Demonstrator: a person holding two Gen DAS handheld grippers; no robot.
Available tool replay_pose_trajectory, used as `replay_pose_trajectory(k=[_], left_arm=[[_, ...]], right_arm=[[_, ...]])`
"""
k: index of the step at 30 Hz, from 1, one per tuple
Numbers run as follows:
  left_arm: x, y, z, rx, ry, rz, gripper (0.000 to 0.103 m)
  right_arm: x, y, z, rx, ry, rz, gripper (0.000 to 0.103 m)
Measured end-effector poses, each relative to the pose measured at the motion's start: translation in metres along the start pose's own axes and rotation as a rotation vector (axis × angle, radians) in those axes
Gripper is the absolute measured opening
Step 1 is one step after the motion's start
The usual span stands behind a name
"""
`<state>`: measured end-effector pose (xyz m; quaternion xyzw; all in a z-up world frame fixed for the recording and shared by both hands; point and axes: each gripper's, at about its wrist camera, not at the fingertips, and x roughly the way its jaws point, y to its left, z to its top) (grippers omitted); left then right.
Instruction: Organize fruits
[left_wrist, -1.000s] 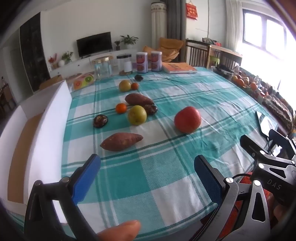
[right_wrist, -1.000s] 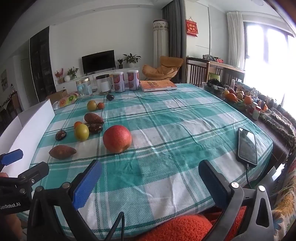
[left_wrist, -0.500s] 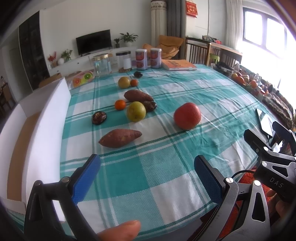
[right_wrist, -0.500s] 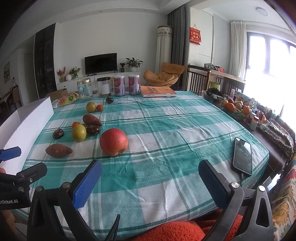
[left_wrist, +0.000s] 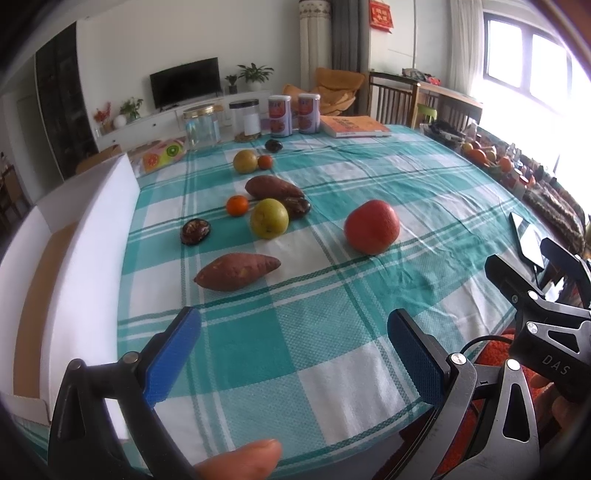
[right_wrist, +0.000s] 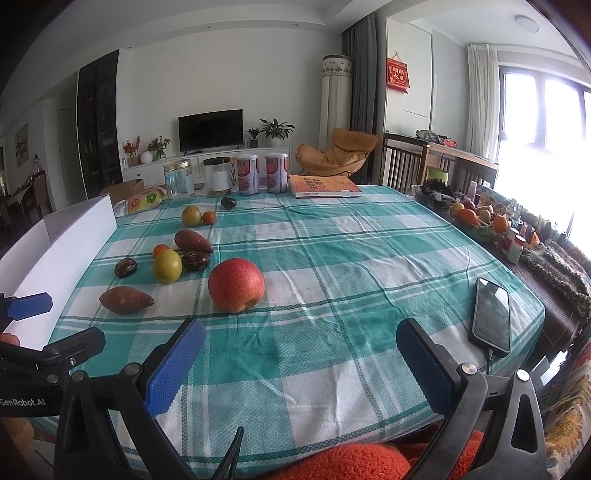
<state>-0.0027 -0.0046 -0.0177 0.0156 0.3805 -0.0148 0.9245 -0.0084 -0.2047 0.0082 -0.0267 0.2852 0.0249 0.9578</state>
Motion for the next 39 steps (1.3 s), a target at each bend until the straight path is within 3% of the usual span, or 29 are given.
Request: replay_pose_trajectory(k=[10,16,22,26,31,34,39], left_arm=[[0.020,0.005,-0.006,-0.017,0.074,-0.005,0.102],[0.047,0.006,-0.014,-0.028,0.181,0.011,0.102],[0.080,0.015,-0.023,-0.063,0.280,0.057,0.102],[0.096,0.021,-0.028,-0.083,0.320,0.072,0.102],[0.097,0.024,-0.029,-0.099,0.320,0.053,0.103],[0.096,0.024,-0.030,-0.094,0.313,0.048,0.103],[0.096,0.024,-0.030,-0.089,0.309,0.045,0.103]], right_arm=[[0.018,-0.002,-0.007,0.009,0.102,0.037,0.103],[0.030,-0.009,-0.012,0.066,0.188,0.091,0.103],[0.073,0.001,-0.010,0.067,0.374,0.153,0.103],[0.098,0.019,-0.004,0.025,0.421,0.159,0.103],[0.127,0.044,-0.005,-0.055,0.480,0.134,0.103],[0.143,0.052,-0.018,-0.095,0.565,0.115,0.103],[0.144,0.050,-0.020,-0.087,0.572,0.129,0.103]])
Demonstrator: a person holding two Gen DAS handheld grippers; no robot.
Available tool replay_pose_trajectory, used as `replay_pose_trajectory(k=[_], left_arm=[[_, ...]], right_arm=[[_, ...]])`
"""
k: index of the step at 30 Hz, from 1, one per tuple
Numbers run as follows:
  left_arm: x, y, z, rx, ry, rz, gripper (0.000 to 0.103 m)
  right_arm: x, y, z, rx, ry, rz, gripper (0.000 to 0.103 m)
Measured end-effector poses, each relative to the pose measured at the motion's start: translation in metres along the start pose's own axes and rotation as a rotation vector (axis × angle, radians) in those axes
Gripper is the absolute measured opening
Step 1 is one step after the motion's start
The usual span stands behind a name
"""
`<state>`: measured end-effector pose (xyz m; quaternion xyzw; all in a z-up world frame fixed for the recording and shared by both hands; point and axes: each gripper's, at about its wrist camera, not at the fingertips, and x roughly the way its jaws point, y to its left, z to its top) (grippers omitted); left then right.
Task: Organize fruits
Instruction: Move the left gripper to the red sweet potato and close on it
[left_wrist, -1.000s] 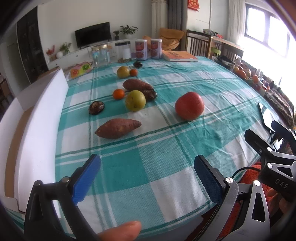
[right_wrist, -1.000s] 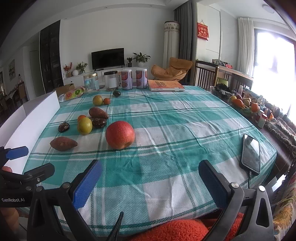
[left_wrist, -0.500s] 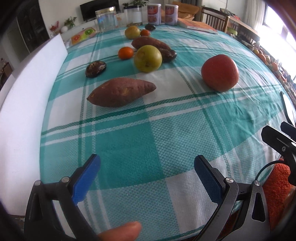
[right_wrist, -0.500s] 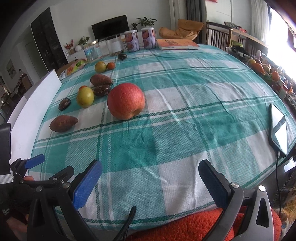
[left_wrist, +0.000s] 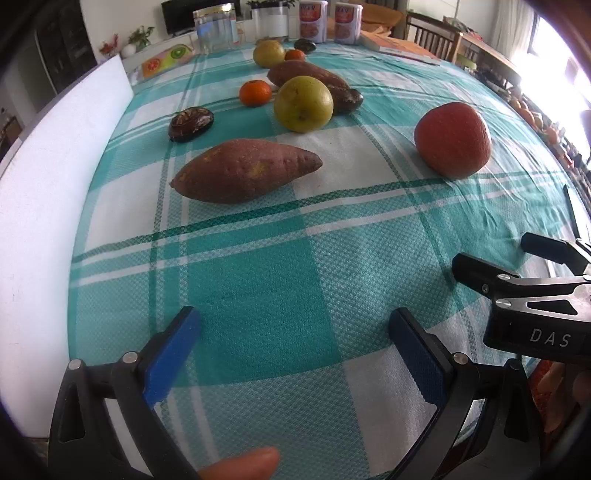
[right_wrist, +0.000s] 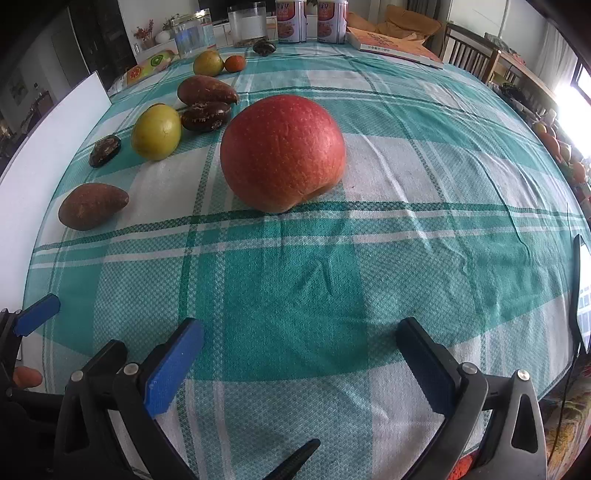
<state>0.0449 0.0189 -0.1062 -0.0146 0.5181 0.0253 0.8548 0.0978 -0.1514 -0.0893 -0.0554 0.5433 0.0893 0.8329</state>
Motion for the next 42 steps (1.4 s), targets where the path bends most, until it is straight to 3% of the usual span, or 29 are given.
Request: replay_pose_trajectory(k=[9,13,17,20,23,26,32,42], left_arm=[[-0.002,0.001,-0.006,0.033,-0.031,-0.019,0.103],[-0.003,0.002,-0.006,0.092,-0.048,-0.053,0.103],[-0.001,0.009,0.011,0.121,0.021,-0.086,0.101],[-0.016,0.024,0.030,0.098,-0.057,-0.097,0.101],[-0.021,0.033,0.056,0.111,-0.082,-0.135,0.101],[-0.003,0.029,0.074,0.160,-0.007,-0.163,0.101],[0.014,0.010,0.079,0.300,-0.038,-0.027,0.101],[0.025,0.009,0.080,0.361,-0.022,-0.025,0.101]], right_arm=[[0.001,0.001,0.001,-0.001,0.002,-0.003,0.103],[0.001,0.001,0.001,-0.002,0.002,-0.004,0.103],[0.001,0.001,0.002,-0.002,0.000,-0.005,0.103],[0.002,0.001,0.001,-0.002,-0.001,-0.006,0.103],[0.001,0.001,0.001,-0.001,-0.001,-0.006,0.103],[0.001,0.001,0.001,-0.002,-0.001,-0.005,0.103],[0.001,0.001,0.001,-0.002,-0.002,-0.005,0.103],[0.001,0.001,0.001,-0.002,-0.002,-0.004,0.103]])
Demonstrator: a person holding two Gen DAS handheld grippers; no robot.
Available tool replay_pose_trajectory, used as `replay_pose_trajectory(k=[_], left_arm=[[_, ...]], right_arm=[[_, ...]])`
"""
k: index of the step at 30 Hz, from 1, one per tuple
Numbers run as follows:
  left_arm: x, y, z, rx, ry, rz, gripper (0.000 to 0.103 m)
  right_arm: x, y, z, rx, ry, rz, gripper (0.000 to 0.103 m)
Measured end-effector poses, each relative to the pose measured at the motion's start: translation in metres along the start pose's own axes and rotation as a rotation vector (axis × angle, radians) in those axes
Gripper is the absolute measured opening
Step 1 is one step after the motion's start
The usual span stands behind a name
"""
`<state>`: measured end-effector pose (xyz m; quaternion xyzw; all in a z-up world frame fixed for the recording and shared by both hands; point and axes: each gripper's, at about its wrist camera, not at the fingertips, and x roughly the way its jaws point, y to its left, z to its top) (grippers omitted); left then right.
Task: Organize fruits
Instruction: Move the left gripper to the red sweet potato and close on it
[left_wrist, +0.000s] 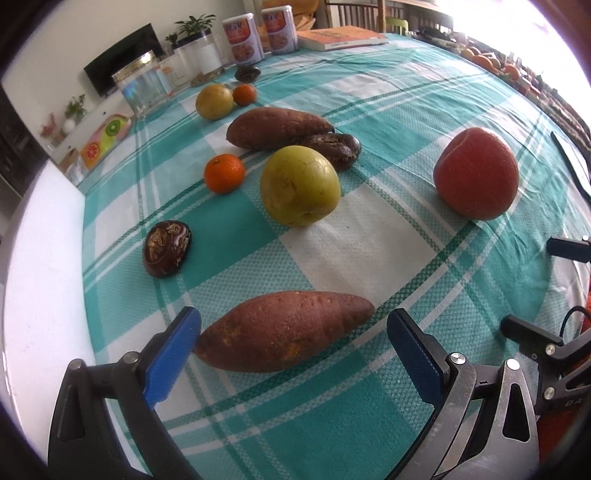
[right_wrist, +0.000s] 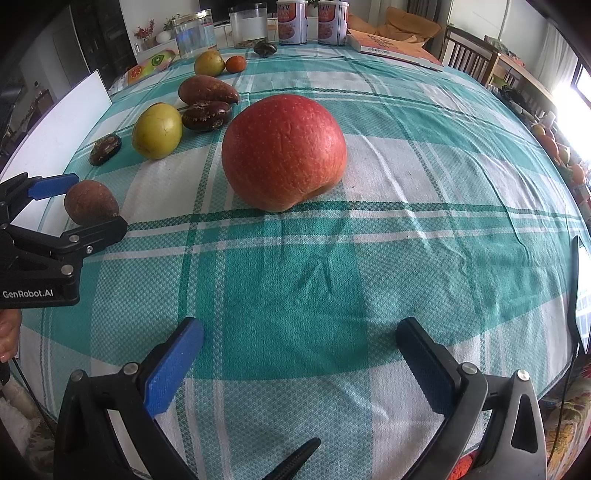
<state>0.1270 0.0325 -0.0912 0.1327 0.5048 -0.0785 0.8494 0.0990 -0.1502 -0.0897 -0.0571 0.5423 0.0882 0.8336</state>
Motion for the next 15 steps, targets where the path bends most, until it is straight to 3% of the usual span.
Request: replay_pose_trajectory(k=[3,7,11,15], left_arm=[[-0.010,-0.002,-0.010,0.007,0.027,-0.061,0.101],[-0.032,-0.002,-0.028,-0.028,0.029,-0.240,0.101],[-0.049,0.009,-0.029,-0.082,-0.036,-0.206,0.101],[-0.045,0.036,-0.019,-0.227,-0.059,-0.204,0.101]], right_arm=[[0.000,0.000,0.000,0.000,0.000,-0.001,0.103],[0.000,0.000,0.000,0.000,0.000,-0.001,0.103],[0.000,0.000,0.000,0.000,-0.001,-0.001,0.103],[0.000,0.000,-0.001,0.000,-0.001,-0.001,0.103]])
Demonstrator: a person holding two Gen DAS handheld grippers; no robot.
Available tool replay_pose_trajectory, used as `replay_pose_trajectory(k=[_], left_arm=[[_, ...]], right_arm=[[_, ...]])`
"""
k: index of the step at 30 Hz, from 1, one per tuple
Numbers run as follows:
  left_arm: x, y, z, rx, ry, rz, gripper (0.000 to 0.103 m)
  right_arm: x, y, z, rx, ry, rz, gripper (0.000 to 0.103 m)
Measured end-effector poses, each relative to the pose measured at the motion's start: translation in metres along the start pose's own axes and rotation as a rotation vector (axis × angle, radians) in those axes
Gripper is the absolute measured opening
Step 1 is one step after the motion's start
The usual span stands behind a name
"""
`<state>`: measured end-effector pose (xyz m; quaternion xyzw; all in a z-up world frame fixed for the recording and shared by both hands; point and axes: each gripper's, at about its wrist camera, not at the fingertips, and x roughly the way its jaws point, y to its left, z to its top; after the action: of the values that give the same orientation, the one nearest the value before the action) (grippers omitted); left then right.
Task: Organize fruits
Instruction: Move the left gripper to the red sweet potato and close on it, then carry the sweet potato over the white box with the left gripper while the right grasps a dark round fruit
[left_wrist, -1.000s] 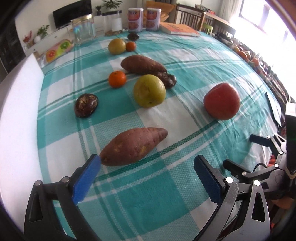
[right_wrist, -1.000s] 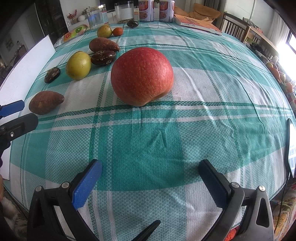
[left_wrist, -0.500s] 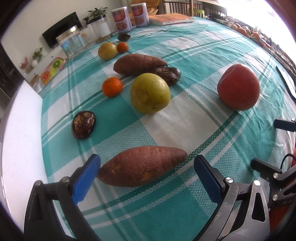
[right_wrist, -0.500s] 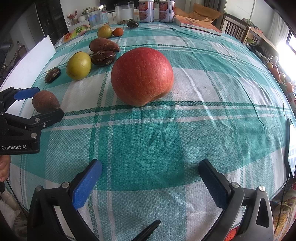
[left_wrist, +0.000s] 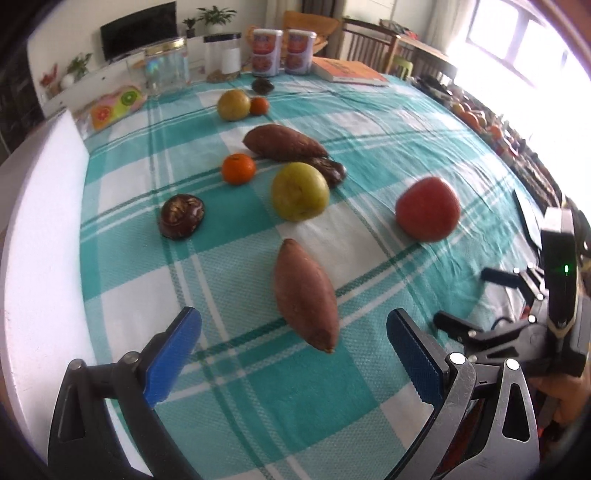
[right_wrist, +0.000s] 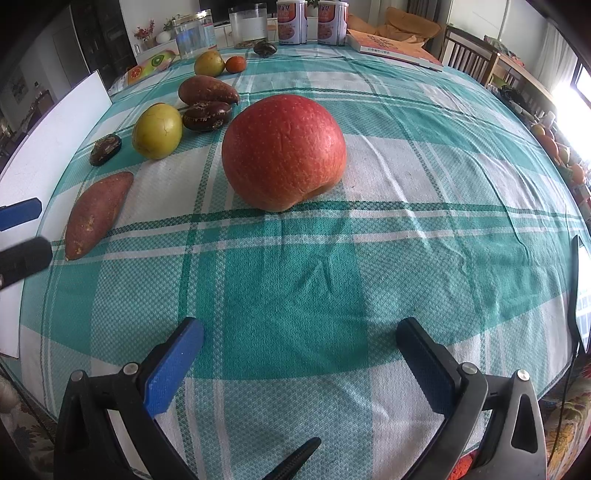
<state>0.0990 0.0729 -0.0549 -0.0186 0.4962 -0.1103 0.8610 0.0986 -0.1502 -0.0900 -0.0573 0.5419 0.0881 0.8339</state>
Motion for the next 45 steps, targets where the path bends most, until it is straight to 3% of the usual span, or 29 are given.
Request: replay_pose_trajectory(k=[3,7,10,11,13,15,19,21,26,30,32,37,42,45], left_arm=[[0.012,0.002,0.006,-0.015,-0.006,-0.008,0.100],[0.034,-0.010,0.005,0.032,0.019,0.047,0.099],[0.037,-0.019,0.003,0.062,-0.008,0.087,0.098],[0.036,-0.022,0.003,0.077,-0.024,0.102,0.094],[0.037,-0.025,0.004,0.096,-0.029,0.126,0.046],[0.039,-0.021,0.005,0.083,-0.021,0.124,0.043],[0.028,-0.009,-0.004,-0.002,-0.033,0.086,0.042],[0.009,-0.002,-0.016,-0.054,-0.048,0.026,0.042],[-0.053,0.004,-0.047,-0.102,-0.109,-0.078,0.042],[-0.094,0.019,-0.058,-0.160,-0.171,-0.111,0.042],[-0.112,0.032,-0.059,-0.205,-0.210,-0.126,0.042],[-0.147,0.062,-0.059,-0.280,-0.312,-0.120,0.042],[-0.160,0.089,-0.060,-0.332,-0.343,-0.096,0.042],[-0.163,0.103,-0.064,-0.361,-0.348,-0.075,0.042]], right_arm=[[0.000,0.000,0.000,0.000,0.000,0.000,0.103],[0.000,0.000,0.000,0.000,0.000,0.001,0.103],[0.000,0.000,0.000,0.000,0.000,0.001,0.103],[0.000,0.000,0.000,0.000,0.001,0.001,0.103],[0.000,0.000,0.000,0.000,0.001,0.001,0.103],[0.000,0.000,0.000,-0.001,0.001,0.001,0.103],[-0.001,0.000,0.000,-0.003,0.003,0.003,0.103],[-0.004,0.001,0.000,-0.003,-0.002,0.019,0.103],[-0.055,0.032,0.006,-0.017,-0.182,0.234,0.103],[-0.072,0.069,0.049,-0.042,-0.247,0.284,0.091],[-0.065,0.090,0.080,-0.086,-0.229,0.305,0.079],[-0.009,0.148,0.140,-0.145,-0.088,0.407,0.070],[0.040,0.202,0.157,-0.203,-0.029,0.364,0.069],[0.064,0.211,0.163,-0.202,-0.006,0.314,0.068]])
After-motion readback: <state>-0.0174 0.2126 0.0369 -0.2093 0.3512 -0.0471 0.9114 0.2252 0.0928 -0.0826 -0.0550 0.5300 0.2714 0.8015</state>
